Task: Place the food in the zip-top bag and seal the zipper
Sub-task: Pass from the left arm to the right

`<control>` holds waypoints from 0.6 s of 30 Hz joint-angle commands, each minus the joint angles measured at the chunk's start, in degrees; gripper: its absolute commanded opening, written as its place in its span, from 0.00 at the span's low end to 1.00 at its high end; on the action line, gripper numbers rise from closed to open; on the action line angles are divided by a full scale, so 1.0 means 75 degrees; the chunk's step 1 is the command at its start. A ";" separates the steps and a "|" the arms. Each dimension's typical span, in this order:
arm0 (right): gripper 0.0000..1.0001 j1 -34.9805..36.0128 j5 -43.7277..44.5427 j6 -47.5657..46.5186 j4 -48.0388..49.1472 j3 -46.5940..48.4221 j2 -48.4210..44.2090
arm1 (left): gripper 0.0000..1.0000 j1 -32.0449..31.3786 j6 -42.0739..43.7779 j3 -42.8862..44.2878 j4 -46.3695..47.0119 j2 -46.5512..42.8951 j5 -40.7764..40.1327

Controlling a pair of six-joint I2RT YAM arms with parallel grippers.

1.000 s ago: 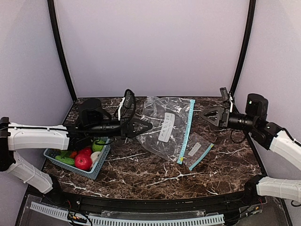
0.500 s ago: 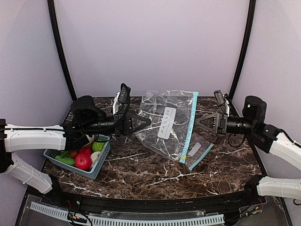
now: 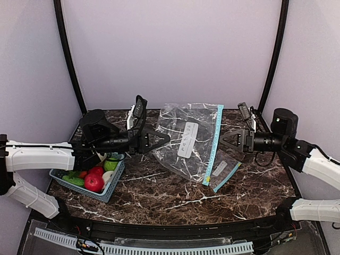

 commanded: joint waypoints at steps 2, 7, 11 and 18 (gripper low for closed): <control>0.65 0.0105 -0.0229 -0.0101 0.0397 0.0049 0.0097 | 0.01 0.0004 -0.0005 -0.0138 0.0199 -0.0159 0.0073; 0.64 0.0117 -0.0318 -0.0067 0.0494 0.0012 0.0114 | 0.01 0.0009 -0.0008 -0.0167 0.0198 -0.0142 0.0053; 0.64 0.0117 -0.0355 0.0000 0.0559 -0.0072 0.0037 | 0.01 0.0010 -0.0005 -0.0208 0.0221 -0.0164 0.0005; 0.65 0.0114 -0.0197 0.0067 0.0569 -0.0213 -0.0231 | 0.01 0.0001 -0.0016 -0.0199 0.0276 -0.0194 0.0009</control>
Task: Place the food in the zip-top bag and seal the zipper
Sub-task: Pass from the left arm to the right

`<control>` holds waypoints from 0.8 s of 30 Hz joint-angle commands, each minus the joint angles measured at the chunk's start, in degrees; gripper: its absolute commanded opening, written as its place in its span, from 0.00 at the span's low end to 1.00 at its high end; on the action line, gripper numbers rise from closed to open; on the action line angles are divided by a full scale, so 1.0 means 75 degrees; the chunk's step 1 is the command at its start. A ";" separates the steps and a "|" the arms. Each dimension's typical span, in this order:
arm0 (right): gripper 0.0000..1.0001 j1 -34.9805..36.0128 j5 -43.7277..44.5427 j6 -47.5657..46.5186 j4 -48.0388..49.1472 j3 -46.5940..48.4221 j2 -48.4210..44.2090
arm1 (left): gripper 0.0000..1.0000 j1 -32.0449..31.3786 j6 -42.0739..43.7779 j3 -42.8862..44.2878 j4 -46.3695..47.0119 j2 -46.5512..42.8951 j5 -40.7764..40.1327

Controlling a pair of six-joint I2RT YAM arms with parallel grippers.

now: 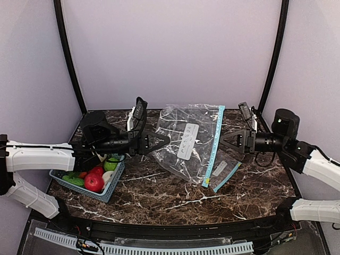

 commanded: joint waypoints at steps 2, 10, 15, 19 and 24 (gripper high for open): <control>0.65 0.0060 0.0057 0.0057 0.0290 -0.0156 -0.0273 | 0.01 0.0003 -0.0008 -0.0104 0.0254 -0.0211 0.0020; 0.65 0.0058 0.0053 0.0090 0.0295 -0.0210 -0.0274 | 0.01 0.0004 0.0011 -0.0131 0.0237 -0.0298 0.0012; 0.65 0.0050 0.0155 0.0116 0.0318 -0.0266 -0.0272 | 0.01 0.0004 -0.0005 -0.0168 0.0296 -0.0328 0.0020; 0.63 0.0050 0.0326 0.0128 0.0298 -0.0390 -0.0241 | 0.01 0.0004 -0.0044 -0.0231 0.0394 -0.0366 0.0017; 0.61 0.0050 0.0271 0.0228 0.0478 -0.0549 -0.0137 | 0.01 0.0009 -0.0067 -0.0269 0.0414 -0.0416 0.0024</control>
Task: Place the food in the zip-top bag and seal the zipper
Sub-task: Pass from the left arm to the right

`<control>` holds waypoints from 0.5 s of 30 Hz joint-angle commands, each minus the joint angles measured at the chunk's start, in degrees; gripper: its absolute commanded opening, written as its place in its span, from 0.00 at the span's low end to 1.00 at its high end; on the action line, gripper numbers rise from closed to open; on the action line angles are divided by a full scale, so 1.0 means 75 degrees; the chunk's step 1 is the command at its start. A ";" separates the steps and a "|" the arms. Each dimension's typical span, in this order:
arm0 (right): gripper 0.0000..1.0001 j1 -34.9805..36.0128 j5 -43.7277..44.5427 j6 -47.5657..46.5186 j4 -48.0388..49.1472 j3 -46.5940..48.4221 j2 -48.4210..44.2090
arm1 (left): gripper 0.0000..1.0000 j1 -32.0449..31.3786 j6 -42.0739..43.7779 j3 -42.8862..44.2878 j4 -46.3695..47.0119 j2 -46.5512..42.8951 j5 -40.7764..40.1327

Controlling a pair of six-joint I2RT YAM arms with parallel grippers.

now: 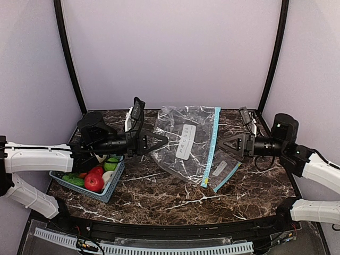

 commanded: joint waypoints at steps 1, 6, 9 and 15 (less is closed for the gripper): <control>0.61 0.0050 0.0033 0.0122 0.0367 -0.0152 0.0095 | 0.01 0.0006 -0.0049 -0.0122 0.0281 -0.0280 0.0024; 0.61 0.0050 -0.0196 0.0125 0.0491 -0.0072 0.0167 | 0.01 0.0004 -0.0048 -0.0118 0.0257 -0.0263 0.0024; 0.61 0.0050 -0.0404 0.0111 0.0516 -0.0013 0.0246 | 0.01 0.0010 -0.0044 -0.0112 0.0284 -0.0233 0.0022; 0.60 0.0052 -0.0679 0.0130 0.0590 0.0042 0.0404 | 0.01 0.0004 -0.0074 -0.0073 0.0312 -0.0159 0.0066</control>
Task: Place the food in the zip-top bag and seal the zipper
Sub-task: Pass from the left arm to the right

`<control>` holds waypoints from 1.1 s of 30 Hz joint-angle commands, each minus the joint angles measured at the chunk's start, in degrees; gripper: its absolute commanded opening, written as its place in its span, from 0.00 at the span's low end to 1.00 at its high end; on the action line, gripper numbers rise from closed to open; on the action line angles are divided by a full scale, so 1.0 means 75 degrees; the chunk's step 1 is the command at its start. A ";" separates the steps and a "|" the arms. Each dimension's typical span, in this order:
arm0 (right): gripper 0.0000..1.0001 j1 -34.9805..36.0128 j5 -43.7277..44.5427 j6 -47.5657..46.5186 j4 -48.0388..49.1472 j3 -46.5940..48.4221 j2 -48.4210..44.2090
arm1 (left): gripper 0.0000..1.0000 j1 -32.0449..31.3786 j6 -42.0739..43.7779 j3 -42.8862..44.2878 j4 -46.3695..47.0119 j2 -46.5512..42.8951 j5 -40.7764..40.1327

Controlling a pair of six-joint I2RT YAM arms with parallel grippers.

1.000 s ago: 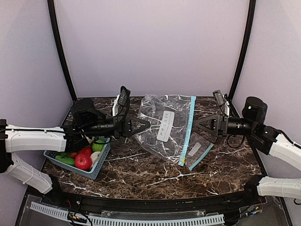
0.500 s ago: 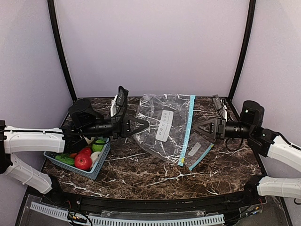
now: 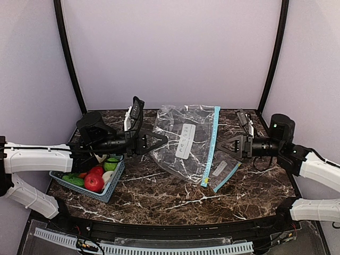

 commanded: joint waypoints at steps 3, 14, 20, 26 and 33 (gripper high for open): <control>0.60 0.0060 -0.0487 0.0079 0.0521 0.0143 0.0104 | 0.01 0.0007 -0.0056 -0.0059 0.0260 -0.0060 0.0070; 0.60 0.0056 -0.0662 0.0115 0.0621 0.0184 0.0203 | 0.01 -0.0005 -0.0111 0.0015 0.0321 0.0070 0.0122; 0.59 0.0052 -0.0700 0.0128 0.0692 0.0175 0.0294 | 0.01 -0.0006 -0.0123 0.0023 0.0328 0.0092 0.0139; 0.59 0.0056 -0.0726 0.0130 0.0698 0.0172 0.0304 | 0.01 -0.0008 -0.0157 0.0034 0.0373 0.0129 0.0164; 0.59 0.0051 -0.0784 0.0133 0.0726 0.0160 0.0315 | 0.01 -0.0008 -0.0203 0.0029 0.0420 0.0176 0.0193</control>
